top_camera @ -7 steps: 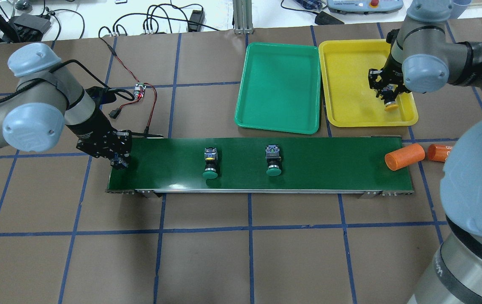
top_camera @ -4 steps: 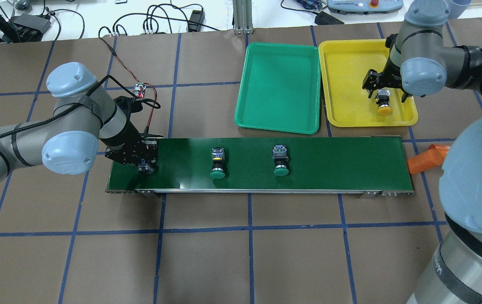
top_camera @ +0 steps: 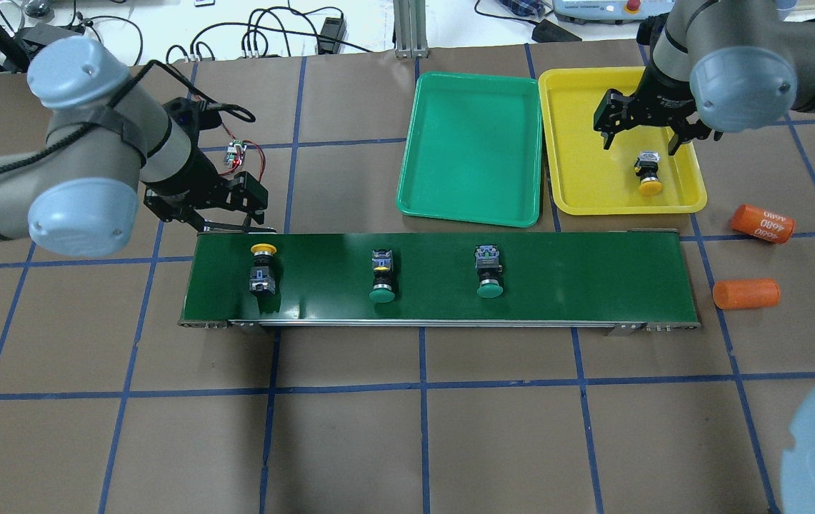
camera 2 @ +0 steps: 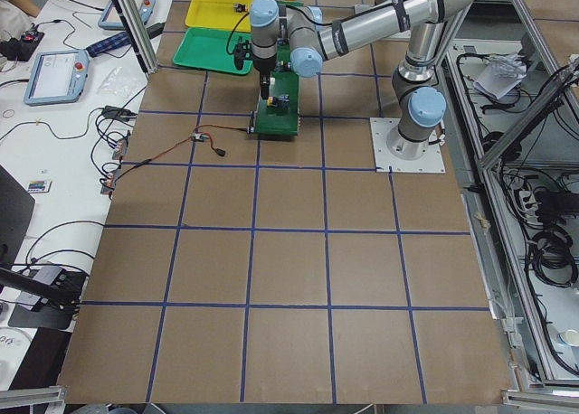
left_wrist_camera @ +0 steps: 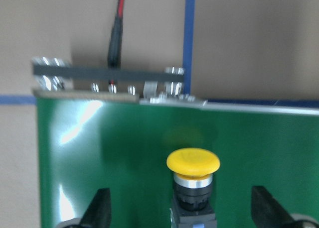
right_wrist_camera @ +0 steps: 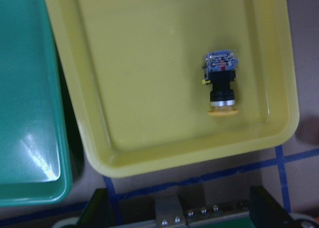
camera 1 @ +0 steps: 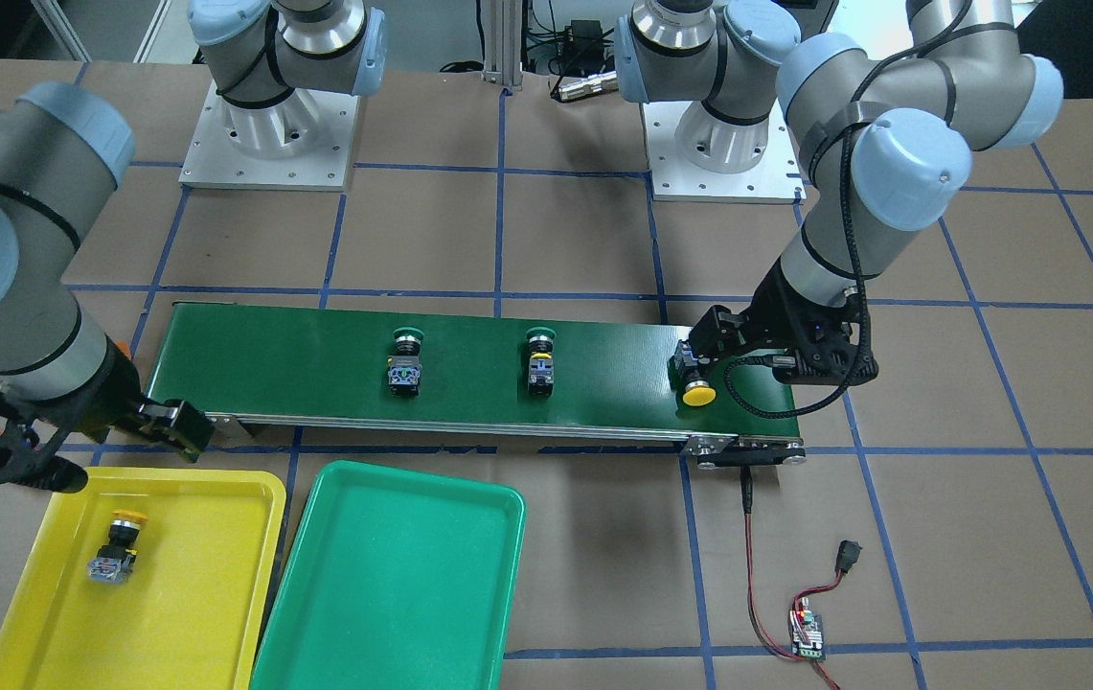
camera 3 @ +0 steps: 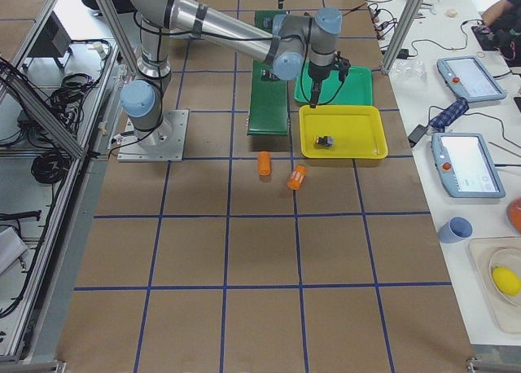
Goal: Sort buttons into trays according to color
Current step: 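Reach the right gripper to the belt and grasp a green-capped button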
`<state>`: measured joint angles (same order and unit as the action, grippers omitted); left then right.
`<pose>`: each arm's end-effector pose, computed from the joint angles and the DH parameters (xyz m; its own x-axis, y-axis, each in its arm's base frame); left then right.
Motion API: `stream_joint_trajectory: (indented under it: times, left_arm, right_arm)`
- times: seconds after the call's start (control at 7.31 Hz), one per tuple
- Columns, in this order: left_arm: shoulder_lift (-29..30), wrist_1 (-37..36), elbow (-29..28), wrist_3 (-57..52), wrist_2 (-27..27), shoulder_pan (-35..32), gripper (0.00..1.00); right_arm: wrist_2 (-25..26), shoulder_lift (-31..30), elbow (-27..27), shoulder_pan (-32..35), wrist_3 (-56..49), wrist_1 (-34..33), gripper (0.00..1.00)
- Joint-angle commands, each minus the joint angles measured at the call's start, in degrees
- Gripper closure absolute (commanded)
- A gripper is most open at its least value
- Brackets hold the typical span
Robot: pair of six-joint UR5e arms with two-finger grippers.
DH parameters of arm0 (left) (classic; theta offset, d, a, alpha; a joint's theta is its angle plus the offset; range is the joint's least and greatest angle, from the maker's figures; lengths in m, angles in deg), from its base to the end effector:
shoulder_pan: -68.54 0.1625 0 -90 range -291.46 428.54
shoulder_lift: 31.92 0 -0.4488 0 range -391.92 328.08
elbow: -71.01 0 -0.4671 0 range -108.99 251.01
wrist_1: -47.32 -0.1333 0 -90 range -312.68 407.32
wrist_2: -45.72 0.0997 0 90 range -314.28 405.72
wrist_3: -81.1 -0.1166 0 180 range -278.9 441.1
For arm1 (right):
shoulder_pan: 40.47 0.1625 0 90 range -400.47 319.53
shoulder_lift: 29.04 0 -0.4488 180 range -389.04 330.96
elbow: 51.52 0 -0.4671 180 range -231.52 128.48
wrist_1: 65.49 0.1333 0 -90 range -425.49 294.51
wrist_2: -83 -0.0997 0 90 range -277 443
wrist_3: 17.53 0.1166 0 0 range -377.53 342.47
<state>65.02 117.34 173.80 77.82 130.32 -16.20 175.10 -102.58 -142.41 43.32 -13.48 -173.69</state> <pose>-0.0892 -0.6048 0.3347 -0.9950 -0.0337 0.0937 -0.0348 0.9993 -0.0097 0.0553 -0.6844 0.3386 -0.9833 0.1786 0.0355 0.1781 0.9839 -0.0174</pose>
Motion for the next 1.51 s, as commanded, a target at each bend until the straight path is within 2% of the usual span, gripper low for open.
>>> stream_joint_trajectory:
  times: [0.0,0.14,0.27,0.55,0.82,1.09,1.23,1.37]
  left_arm:
    - [-0.2,18.1,-14.8,0.8,1.9,-4.7,0.0]
    - [-0.3,21.3,-18.4,1.4,7.8,-7.8,0.0]
    - [-0.8,21.2,-19.0,1.5,9.5,-9.0,0.0]
    - [-1.2,20.6,-19.9,4.5,9.4,-8.3,0.0]
    - [0.3,20.7,-19.0,5.7,9.1,-8.0,0.0]
    - [-1.1,21.4,-17.5,7.0,9.2,-8.0,0.0]
    - [-1.6,21.3,-16.7,7.4,9.2,-8.0,0.0]
    - [-1.6,23.1,-15.9,6.7,9.8,-7.8,0.0]
  right_arm:
    - [-0.5,-2.2,-3.0,5.1,0.3,4.0,0.0]
    - [-0.6,1.9,-6.5,6.8,0.3,-0.5,0.0]
    - [-1.7,2.3,-6.7,10.7,0.8,-1.7,0.0]
    - [-2.9,2.2,-7.2,12.6,2.1,-1.7,0.0]
    - [-4.5,1.6,-7.4,12.5,2.2,0.1,0.0]
    - [-5.7,2.1,-8.0,12.6,4.1,1.5,0.0]
    - [-5.6,1.9,-10.3,12.5,4.4,1.7,0.0]
    - [-4.7,1.4,-12.1,12.2,3.8,1.2,0.1]
